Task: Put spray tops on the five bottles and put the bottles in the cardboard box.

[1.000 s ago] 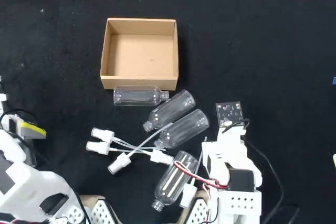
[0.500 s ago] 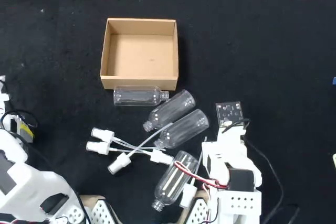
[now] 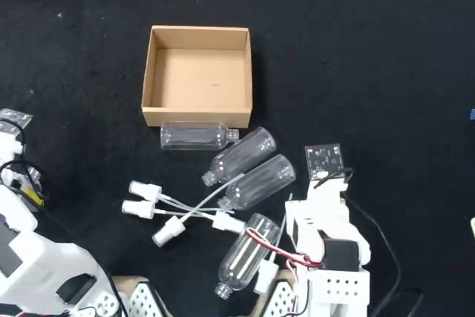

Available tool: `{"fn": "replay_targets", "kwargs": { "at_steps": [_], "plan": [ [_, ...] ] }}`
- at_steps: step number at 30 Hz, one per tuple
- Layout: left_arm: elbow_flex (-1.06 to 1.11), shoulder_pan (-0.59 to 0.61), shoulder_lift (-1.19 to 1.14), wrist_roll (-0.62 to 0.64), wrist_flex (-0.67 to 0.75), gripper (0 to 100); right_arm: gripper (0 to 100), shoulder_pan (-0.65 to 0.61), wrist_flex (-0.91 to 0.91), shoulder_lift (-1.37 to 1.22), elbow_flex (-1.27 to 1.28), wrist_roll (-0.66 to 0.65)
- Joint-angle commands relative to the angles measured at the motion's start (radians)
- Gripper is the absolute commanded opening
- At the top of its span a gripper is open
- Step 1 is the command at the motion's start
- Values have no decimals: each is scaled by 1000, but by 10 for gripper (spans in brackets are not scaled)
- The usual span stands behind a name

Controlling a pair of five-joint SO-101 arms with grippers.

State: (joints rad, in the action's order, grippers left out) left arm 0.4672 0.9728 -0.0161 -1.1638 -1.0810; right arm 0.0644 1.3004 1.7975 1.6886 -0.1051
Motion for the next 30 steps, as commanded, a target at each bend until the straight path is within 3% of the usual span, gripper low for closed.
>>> {"fn": "replay_targets", "kwargs": {
  "at_steps": [1, 4, 7, 13, 22, 30],
  "plan": [
    [-61, 4, 161, -2, -144, 134, 11, 15, 2, 94, -7, -8],
    [-58, -8, 250, 48, -227, 134, 11, 17, -55, 94, -7, -8],
    [-35, -8, 295, 173, -229, 134, 11, 18, -126, 93, -25, -60],
    [38, -5, 304, 327, -230, 134, 12, 17, -272, 93, -64, -491],
    [45, 47, 302, 374, -229, 134, 11, 37, -152, 70, -489, -512],
    [39, 48, 298, 379, -229, 134, 12, -198, 12, -236, -753, -512]
  ]
}}
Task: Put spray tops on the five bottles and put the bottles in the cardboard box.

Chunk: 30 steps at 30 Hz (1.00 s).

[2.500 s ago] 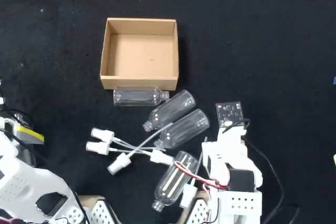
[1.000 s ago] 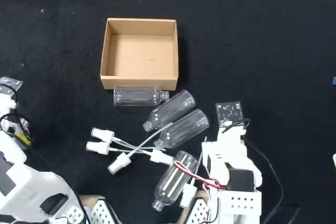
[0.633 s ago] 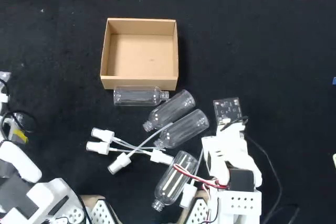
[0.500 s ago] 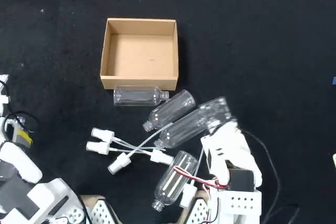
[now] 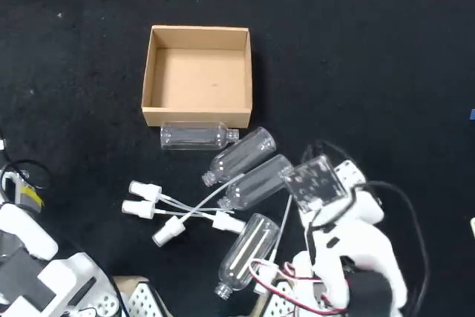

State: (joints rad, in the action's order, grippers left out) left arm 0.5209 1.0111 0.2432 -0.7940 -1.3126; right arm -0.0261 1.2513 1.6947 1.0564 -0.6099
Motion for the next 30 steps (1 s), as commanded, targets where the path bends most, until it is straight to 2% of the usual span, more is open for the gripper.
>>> {"fn": "replay_targets", "kwargs": {
  "at_steps": [1, 4, 8, 10, 13, 15, 21, 25, 30],
  "plan": [
    [-15, 10, 38, 9, 3, 134, 12, -152, 84, -174, -147, -8],
    [-28, 12, 20, 11, 5, 134, 12, -310, 144, -300, -214, -5],
    [-130, 71, -60, 11, 2, 134, 14, -516, 180, -483, -268, 8],
    [-200, 114, -121, 11, -5, 134, 42, -594, 166, -576, -286, 60],
    [-302, 176, -210, 8, -5, 134, 130, -710, 118, -713, -323, 137],
    [-361, 213, -261, 6, -5, 134, 155, -781, 58, -803, -344, 175],
    [-513, 308, -384, 5, -5, 134, 92, -968, -176, -1101, -398, 311],
    [-590, 349, -445, 5, -5, 134, 92, -1045, -269, -1297, -473, 370],
    [-647, 386, -494, 5, 2, 134, 92, -1046, -333, -1494, -576, 396]
  ]
}}
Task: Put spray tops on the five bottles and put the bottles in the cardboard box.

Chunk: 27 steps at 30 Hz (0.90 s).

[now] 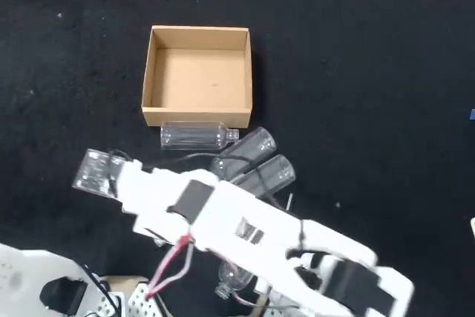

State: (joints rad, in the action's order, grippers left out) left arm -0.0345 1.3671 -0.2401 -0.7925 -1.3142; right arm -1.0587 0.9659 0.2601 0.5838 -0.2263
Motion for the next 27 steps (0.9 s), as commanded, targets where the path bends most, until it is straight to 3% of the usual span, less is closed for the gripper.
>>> {"fn": "replay_targets", "kwargs": {
  "at_steps": [1, 18, 27],
  "plan": [
    [-101, 35, -20, 3, 3, 134, 92, -18, -51, -88, -125, 12],
    [-189, 50, -75, 2, -3, 134, 92, -89, -52, -403, -300, 46],
    [-183, 62, -80, -51, -3, 134, 93, -3, -64, -438, -300, 3]
  ]
}}
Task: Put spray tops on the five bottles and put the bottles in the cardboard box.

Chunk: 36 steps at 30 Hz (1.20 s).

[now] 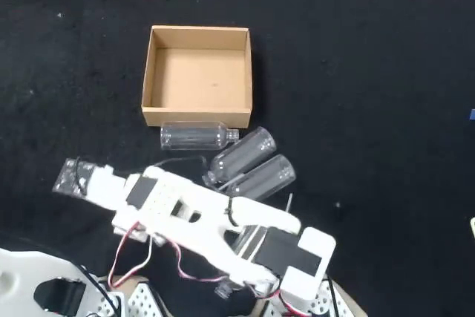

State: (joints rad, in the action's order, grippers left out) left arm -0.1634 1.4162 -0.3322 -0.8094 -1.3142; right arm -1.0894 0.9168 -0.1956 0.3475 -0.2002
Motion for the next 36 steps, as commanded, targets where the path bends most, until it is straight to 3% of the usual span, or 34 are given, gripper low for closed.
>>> {"fn": "replay_targets", "kwargs": {
  "at_steps": [1, 8, 16, 33, 36],
  "plan": [
    [-54, 13, 12, -35, -3, 134, 93, 26, -9, 22, -62, -23],
    [-54, 12, 12, -35, -3, 134, 198, -31, 120, 91, -145, -25],
    [-53, 12, 12, -37, -2, 134, 173, 55, 61, 5, -153, -115],
    [-50, 7, 12, -37, -3, 134, 168, 55, 48, -125, -153, -213],
    [-50, 8, 18, -37, -3, 134, 86, 55, 48, -150, -153, -212]
  ]
}}
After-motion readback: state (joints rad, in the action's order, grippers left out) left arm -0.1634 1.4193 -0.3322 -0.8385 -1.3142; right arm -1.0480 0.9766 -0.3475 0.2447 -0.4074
